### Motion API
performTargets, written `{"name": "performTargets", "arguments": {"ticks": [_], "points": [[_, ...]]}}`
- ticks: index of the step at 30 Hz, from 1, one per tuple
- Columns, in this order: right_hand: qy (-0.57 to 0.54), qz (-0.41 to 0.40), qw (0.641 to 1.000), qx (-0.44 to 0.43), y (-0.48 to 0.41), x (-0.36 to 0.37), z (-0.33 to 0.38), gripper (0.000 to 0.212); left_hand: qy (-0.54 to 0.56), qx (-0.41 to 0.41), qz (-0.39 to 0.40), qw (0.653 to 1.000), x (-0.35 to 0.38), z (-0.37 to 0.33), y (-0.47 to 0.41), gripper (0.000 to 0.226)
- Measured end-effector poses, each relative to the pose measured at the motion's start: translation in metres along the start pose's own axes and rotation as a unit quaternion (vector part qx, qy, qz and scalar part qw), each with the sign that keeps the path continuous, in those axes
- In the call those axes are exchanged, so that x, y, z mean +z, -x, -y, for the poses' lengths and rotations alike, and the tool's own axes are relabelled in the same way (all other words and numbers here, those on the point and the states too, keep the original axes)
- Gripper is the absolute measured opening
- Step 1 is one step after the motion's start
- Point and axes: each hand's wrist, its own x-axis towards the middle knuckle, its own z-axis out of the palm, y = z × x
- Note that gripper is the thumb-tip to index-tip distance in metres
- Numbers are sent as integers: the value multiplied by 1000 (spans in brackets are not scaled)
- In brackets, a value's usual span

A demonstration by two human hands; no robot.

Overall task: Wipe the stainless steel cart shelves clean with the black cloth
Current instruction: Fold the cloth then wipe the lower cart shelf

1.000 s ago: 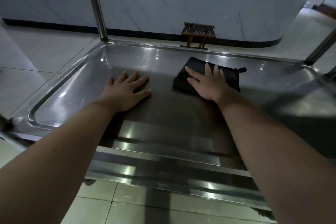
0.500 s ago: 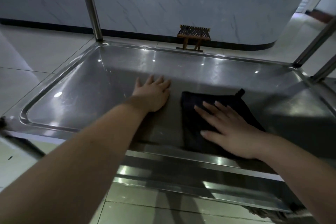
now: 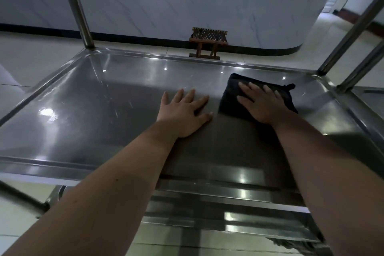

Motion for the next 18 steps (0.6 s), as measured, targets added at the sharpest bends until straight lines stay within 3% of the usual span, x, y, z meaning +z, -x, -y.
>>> {"name": "performTargets", "arguments": {"ticks": [5,11,15,18], "points": [[8,12,1000,-13,18,7,-2,58,-8,-8,4,1000,-2,0,-3,69],[-17,68,990,-120,142,7,-20,54,-13,-27,53,998,-13,-10,-4,66],[-46,79,985,-149,195,1,-30,60,-4,-6,90,996,-19,-58,-13,56],[-40,71,986,-144,181,0,-35,54,26,35,88,995,-8,-106,-14,52]]}}
